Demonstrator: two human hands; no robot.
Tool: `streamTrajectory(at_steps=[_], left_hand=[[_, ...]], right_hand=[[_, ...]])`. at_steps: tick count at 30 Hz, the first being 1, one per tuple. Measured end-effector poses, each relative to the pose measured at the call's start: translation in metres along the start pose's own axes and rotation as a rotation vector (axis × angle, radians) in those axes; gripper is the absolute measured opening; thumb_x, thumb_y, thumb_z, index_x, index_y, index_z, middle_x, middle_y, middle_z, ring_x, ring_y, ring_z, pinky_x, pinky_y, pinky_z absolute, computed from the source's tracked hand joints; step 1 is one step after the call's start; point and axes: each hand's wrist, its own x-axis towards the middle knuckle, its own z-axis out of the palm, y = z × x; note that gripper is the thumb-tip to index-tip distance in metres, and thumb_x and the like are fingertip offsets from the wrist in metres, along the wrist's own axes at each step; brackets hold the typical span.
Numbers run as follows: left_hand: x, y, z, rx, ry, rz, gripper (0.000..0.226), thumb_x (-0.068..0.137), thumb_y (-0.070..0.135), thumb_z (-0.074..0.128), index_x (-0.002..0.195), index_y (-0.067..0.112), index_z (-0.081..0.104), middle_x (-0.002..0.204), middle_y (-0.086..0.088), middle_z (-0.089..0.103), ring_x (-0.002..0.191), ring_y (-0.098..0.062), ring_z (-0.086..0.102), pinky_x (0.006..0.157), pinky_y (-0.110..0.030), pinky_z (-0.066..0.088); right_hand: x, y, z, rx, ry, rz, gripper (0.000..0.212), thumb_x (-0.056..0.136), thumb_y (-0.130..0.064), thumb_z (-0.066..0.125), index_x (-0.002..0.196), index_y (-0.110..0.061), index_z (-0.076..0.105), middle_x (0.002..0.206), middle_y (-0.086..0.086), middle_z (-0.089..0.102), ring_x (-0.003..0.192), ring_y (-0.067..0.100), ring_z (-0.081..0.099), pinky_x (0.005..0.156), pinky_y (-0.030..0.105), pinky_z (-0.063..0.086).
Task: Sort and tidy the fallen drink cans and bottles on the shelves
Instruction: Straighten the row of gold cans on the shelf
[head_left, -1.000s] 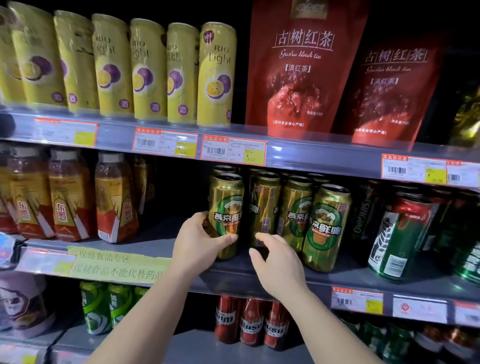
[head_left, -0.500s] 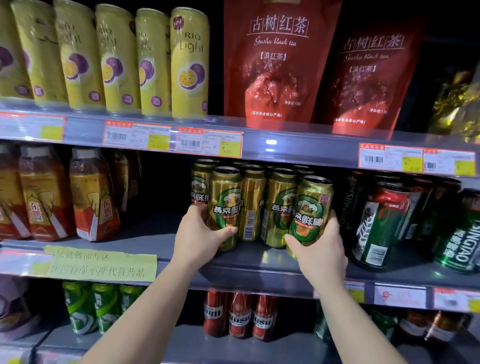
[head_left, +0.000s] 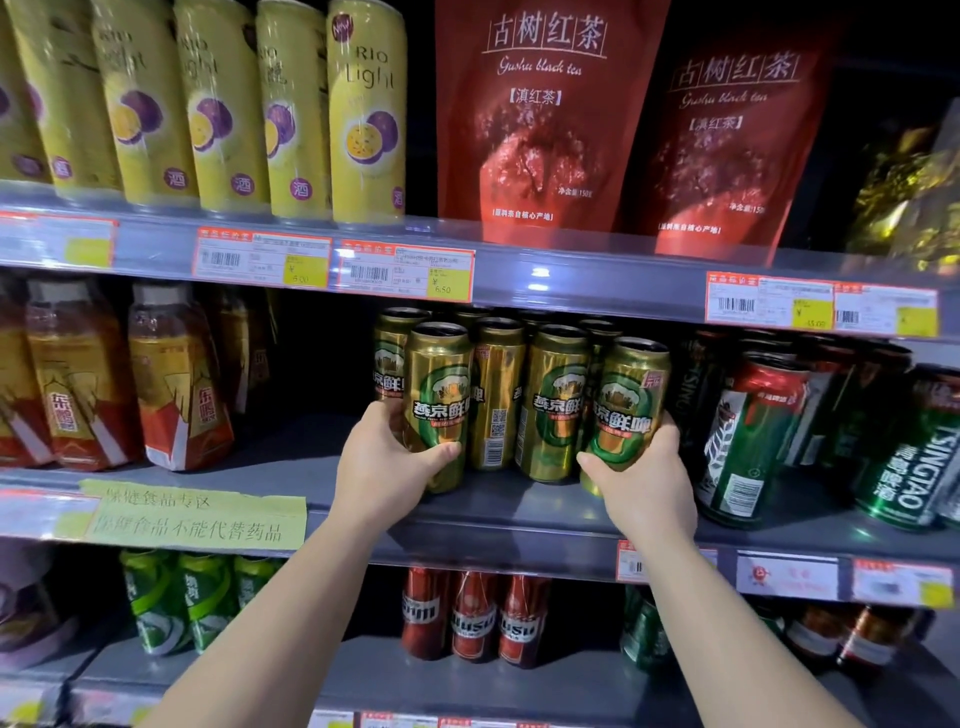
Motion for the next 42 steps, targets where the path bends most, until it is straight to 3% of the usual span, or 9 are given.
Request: streamTrajectory(at_steps=[4, 8, 16, 26, 30, 37, 42], left_hand=[[0.0, -0.004, -0.004, -0.008, 0.004, -0.003, 0.079, 0.07, 0.034, 0.085, 0.135, 0.011, 0.047, 0.128, -0.003, 0.061, 0.107, -0.014, 0.055, 0.086, -0.026, 0.043], [0.002, -0.008, -0.009, -0.008, -0.005, 0.001, 0.079, 0.069, 0.034, 0.086, 0.136, 0.012, 0.048, 0.126, -0.002, 0.062, 0.1, -0.009, 0.051, 0.084, -0.025, 0.043], [0.003, -0.012, -0.014, 0.016, -0.004, -0.002, 0.071, 0.077, 0.032, 0.08, 0.137, 0.013, 0.049, 0.125, 0.001, 0.062, 0.113, -0.017, 0.057, 0.088, -0.027, 0.042], [0.007, -0.038, -0.045, 0.024, 0.101, -0.059, 0.036, 0.075, 0.032, 0.08, 0.108, 0.028, 0.064, 0.096, 0.013, 0.069, 0.092, -0.01, 0.064, 0.08, -0.033, 0.051], [0.022, -0.045, -0.052, 0.005, 0.168, -0.123, 0.048, 0.074, 0.038, 0.079, 0.116, 0.02, 0.063, 0.101, 0.005, 0.07, 0.094, -0.017, 0.064, 0.084, -0.038, 0.052], [0.021, -0.036, -0.025, 0.003, 0.074, -0.054, 0.075, 0.065, 0.04, 0.086, 0.129, 0.018, 0.053, 0.115, 0.007, 0.065, 0.103, -0.012, 0.062, 0.09, -0.034, 0.052], [0.03, -0.023, -0.009, 0.006, 0.034, -0.045, 0.073, 0.07, 0.036, 0.084, 0.132, 0.016, 0.051, 0.108, 0.009, 0.06, 0.103, -0.015, 0.061, 0.08, -0.025, 0.044]], right_hand=[[0.008, -0.001, 0.0, -0.028, -0.072, -0.009, 0.084, 0.078, -0.048, 0.072, 0.142, -0.02, 0.026, 0.122, 0.005, 0.059, 0.105, 0.031, 0.059, 0.073, 0.035, 0.045], [0.01, 0.008, 0.0, -0.037, -0.111, -0.039, 0.077, 0.083, -0.04, 0.063, 0.146, -0.023, 0.023, 0.118, 0.002, 0.06, 0.096, 0.027, 0.059, 0.071, 0.036, 0.048], [0.007, 0.006, 0.0, -0.003, -0.075, -0.064, 0.073, 0.082, -0.039, 0.072, 0.141, -0.02, 0.033, 0.104, -0.004, 0.058, 0.085, 0.022, 0.052, 0.067, 0.032, 0.043], [0.007, 0.012, 0.0, -0.044, -0.072, -0.084, 0.072, 0.084, -0.045, 0.069, 0.142, -0.023, 0.031, 0.103, -0.003, 0.057, 0.085, 0.024, 0.053, 0.064, 0.034, 0.044], [0.007, 0.012, 0.0, -0.056, -0.062, -0.09, 0.07, 0.084, -0.045, 0.068, 0.141, -0.025, 0.032, 0.1, -0.004, 0.056, 0.084, 0.024, 0.053, 0.063, 0.033, 0.044], [0.008, 0.012, 0.003, -0.069, -0.048, -0.103, 0.067, 0.084, -0.046, 0.068, 0.138, -0.025, 0.034, 0.101, -0.004, 0.057, 0.085, 0.025, 0.053, 0.065, 0.034, 0.045], [0.008, 0.014, 0.002, -0.078, -0.048, -0.107, 0.065, 0.084, -0.044, 0.068, 0.137, -0.023, 0.036, 0.102, -0.001, 0.058, 0.084, 0.026, 0.052, 0.065, 0.035, 0.043]])
